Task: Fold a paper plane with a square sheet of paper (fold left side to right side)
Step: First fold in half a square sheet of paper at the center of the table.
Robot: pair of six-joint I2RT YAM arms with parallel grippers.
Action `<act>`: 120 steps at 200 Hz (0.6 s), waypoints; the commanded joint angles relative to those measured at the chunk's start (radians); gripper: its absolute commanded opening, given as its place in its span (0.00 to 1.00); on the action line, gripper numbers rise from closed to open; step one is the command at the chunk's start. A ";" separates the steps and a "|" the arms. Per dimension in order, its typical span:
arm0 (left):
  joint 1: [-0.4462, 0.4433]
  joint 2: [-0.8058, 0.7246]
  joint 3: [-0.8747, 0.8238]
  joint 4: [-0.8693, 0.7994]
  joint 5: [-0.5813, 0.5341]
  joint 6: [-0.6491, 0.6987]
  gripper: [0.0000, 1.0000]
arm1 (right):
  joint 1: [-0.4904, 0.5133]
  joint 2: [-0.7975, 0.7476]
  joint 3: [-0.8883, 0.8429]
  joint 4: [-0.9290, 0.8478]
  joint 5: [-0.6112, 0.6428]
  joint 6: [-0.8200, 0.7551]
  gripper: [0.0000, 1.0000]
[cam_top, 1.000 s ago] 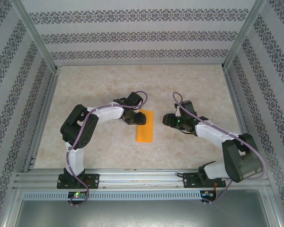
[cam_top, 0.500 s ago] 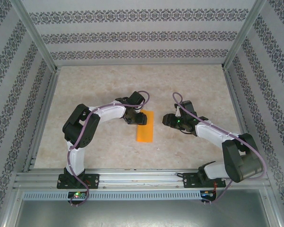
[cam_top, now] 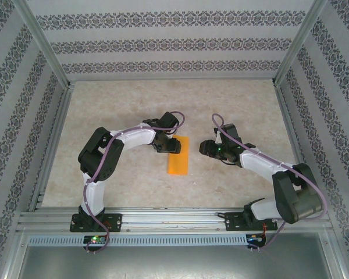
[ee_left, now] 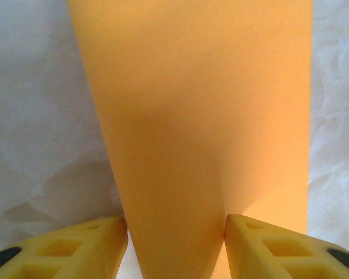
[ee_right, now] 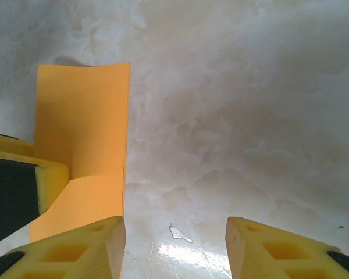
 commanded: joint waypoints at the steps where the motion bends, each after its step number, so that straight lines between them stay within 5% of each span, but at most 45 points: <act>1: -0.039 0.118 -0.048 -0.050 0.025 0.006 0.51 | 0.020 0.019 0.008 0.011 -0.017 -0.003 0.49; 120: -0.038 0.120 -0.061 -0.022 0.034 -0.046 0.51 | 0.054 0.098 0.042 0.082 -0.138 0.054 0.47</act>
